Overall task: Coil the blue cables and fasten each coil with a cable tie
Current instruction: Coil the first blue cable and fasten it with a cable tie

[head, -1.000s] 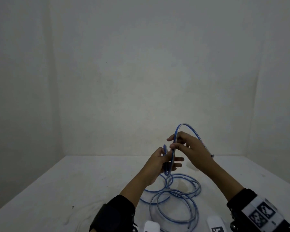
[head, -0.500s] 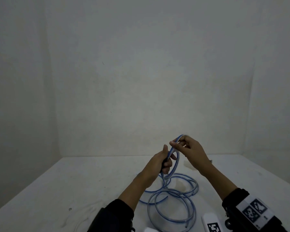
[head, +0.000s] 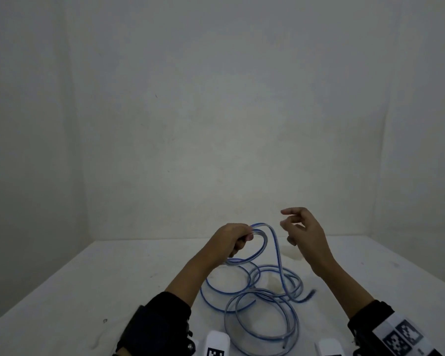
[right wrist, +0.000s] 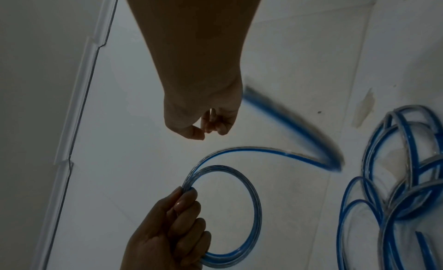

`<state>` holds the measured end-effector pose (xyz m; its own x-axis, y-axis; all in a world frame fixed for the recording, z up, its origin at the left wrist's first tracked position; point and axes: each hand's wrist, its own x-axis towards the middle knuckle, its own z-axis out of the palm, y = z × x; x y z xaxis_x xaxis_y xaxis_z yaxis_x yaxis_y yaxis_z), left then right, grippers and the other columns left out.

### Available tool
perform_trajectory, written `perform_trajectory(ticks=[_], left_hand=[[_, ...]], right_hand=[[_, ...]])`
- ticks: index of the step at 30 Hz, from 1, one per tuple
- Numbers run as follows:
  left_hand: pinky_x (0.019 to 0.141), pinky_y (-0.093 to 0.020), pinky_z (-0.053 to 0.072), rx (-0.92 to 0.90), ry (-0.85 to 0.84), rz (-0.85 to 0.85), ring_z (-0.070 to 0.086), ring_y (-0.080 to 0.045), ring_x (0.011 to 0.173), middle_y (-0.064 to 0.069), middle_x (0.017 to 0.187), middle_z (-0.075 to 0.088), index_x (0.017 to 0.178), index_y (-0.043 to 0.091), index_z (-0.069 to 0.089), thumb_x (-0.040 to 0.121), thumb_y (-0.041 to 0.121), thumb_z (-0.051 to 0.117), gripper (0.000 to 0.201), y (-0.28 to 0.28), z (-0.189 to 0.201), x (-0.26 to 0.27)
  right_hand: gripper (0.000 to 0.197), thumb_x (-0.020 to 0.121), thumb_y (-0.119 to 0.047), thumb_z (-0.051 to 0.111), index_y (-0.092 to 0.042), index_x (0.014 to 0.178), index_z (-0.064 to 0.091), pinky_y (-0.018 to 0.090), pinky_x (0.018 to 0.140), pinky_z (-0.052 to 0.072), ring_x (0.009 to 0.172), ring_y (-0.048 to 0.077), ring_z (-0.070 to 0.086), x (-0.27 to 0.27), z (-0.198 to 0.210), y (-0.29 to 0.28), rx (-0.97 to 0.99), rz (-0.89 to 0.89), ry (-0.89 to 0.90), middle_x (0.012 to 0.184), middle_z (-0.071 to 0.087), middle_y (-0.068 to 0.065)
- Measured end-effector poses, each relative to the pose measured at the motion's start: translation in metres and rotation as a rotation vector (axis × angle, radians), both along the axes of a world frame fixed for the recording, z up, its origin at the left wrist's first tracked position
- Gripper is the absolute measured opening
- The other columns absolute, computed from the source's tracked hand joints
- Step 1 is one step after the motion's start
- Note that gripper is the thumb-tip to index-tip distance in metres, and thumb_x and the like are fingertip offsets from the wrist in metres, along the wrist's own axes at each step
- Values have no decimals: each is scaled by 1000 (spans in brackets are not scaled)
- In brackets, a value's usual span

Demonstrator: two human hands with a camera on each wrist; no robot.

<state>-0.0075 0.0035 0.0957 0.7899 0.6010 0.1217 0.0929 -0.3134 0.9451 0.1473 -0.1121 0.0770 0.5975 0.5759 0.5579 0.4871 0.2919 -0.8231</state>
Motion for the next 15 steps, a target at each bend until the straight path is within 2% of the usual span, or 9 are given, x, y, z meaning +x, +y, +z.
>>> perform_trajectory(ticks=[4, 6, 9, 11, 15], left_hand=[[37, -17, 12, 37, -17, 25, 14, -4, 35, 12, 36, 26, 54, 16, 40, 95, 19, 40, 41, 2, 6, -5], [37, -17, 10, 19, -88, 26, 12, -4, 36, 12, 37, 24, 54, 16, 39, 95, 18, 39, 41, 5, 7, -9], [38, -17, 10, -31, -176, 47, 12, -3, 36, 13, 38, 24, 54, 16, 39, 96, 19, 38, 43, 12, 8, -14], [38, -17, 10, -70, -239, 46, 12, -3, 37, 12, 40, 24, 54, 16, 39, 97, 20, 37, 43, 14, 7, -16], [37, -15, 11, -242, -402, 15, 14, -2, 34, 12, 42, 22, 57, 16, 37, 98, 20, 35, 41, 13, 4, -18]], right_hand=[[37, 86, -16, 66, -33, 118, 60, 16, 73, 43, 89, 9, 55, 3, -7, 2, -338, 51, -309, 112, 56, -15], [30, 88, -20, 67, -31, 115, 60, 11, 74, 44, 98, 6, 56, 2, -12, 3, -435, 98, -347, 113, 58, -16], [14, 92, -18, 63, -18, 106, 64, 6, 69, 47, 95, 11, 65, -2, -15, 4, -418, 168, -273, 105, 68, -11], [13, 94, -17, 60, -15, 107, 63, 10, 69, 50, 95, 16, 69, -6, -14, 4, -401, 227, -194, 101, 73, -3], [17, 96, -9, 54, -9, 109, 65, 26, 77, 59, 87, 19, 72, -14, -13, 5, -338, 287, -95, 95, 75, 9]])
